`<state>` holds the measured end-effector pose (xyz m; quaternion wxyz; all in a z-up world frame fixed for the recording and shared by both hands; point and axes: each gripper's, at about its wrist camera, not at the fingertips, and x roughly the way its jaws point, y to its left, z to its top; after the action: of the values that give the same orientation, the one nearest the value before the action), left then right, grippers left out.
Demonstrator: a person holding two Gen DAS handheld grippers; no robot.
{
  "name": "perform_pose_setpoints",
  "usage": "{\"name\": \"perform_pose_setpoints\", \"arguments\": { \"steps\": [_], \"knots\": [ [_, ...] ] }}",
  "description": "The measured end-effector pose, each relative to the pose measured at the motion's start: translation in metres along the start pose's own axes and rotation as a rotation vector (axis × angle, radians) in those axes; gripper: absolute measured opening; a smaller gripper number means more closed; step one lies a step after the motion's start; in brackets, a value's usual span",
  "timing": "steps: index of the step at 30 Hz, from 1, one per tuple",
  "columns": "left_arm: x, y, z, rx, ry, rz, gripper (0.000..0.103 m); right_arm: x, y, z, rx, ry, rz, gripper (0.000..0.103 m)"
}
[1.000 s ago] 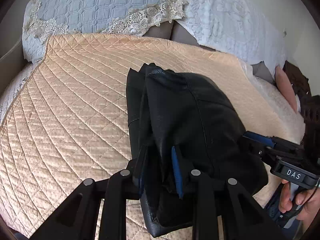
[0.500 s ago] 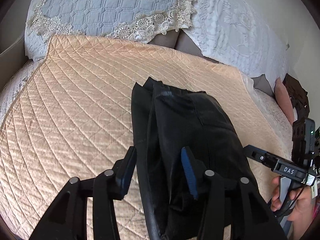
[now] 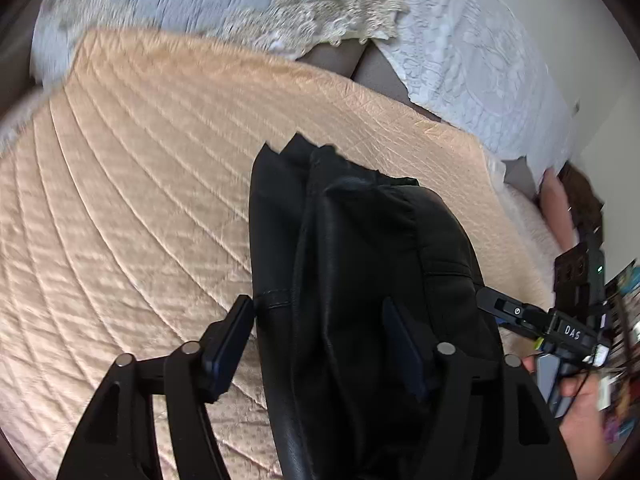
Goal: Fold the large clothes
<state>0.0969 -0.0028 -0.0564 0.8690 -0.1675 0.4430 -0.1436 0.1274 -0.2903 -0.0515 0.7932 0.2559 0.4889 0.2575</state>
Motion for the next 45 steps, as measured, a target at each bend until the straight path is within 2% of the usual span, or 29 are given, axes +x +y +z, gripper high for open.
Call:
{"name": "perform_pose_setpoints", "arguments": {
  "steps": [4, 10, 13, 15, 17, 22, 23, 24, 25, 26, 28, 32, 35, 42, 45],
  "knots": [
    [0.009, 0.017, -0.003, -0.073, 0.025, -0.091, 0.077, -0.002, 0.0, -0.002, -0.002, 0.011, 0.022, 0.073],
    [0.012, 0.014, -0.003, -0.043, 0.04, -0.15, 0.077, 0.002, 0.002, -0.001, -0.018, 0.053, 0.043, 0.076],
    [0.023, 0.016, 0.007, -0.051, 0.055, -0.185, 0.079, 0.009, 0.001, 0.006, -0.014, 0.041, 0.036, 0.076],
    [0.025, 0.016, 0.008, -0.04, 0.063, -0.183, 0.078, 0.011, 0.002, 0.007, -0.016, 0.045, 0.025, 0.075],
    [0.023, 0.014, 0.005, -0.027, 0.063, -0.176, 0.072, 0.009, 0.003, 0.004, -0.006, 0.064, 0.035, 0.069],
    [0.016, 0.01, -0.005, -0.02, 0.059, -0.163, 0.054, 0.005, 0.005, -0.003, 0.001, 0.098, 0.063, 0.06],
    [0.018, 0.008, -0.005, -0.016, 0.058, -0.151, 0.051, 0.008, 0.003, -0.001, 0.017, 0.1, 0.069, 0.053],
    [0.018, 0.007, -0.002, -0.02, 0.059, -0.14, 0.043, 0.008, 0.003, 0.001, 0.035, 0.1, 0.079, 0.048],
    [0.014, 0.003, 0.001, -0.016, 0.051, -0.128, 0.033, 0.004, 0.009, 0.005, 0.03, 0.088, 0.085, 0.036],
    [0.008, 0.0, 0.004, 0.001, 0.037, -0.123, 0.029, -0.003, 0.017, 0.007, 0.002, 0.074, 0.081, 0.03],
    [-0.007, -0.009, 0.013, 0.031, 0.006, -0.131, 0.023, -0.016, 0.035, 0.015, -0.035, 0.049, 0.09, 0.026],
    [-0.034, -0.011, 0.037, 0.065, -0.049, -0.128, 0.022, -0.024, 0.071, 0.037, -0.098, 0.004, 0.118, 0.025],
    [-0.049, 0.002, 0.061, 0.066, -0.093, -0.125, 0.022, -0.012, 0.095, 0.059, -0.141, -0.01, 0.137, 0.025],
    [-0.048, 0.049, 0.126, 0.057, -0.135, -0.072, 0.022, 0.053, 0.139, 0.119, -0.202, -0.001, 0.151, 0.025],
    [-0.035, 0.074, 0.147, 0.046, -0.138, -0.053, 0.022, 0.081, 0.141, 0.137, -0.204, 0.017, 0.142, 0.025]
  ]
}}
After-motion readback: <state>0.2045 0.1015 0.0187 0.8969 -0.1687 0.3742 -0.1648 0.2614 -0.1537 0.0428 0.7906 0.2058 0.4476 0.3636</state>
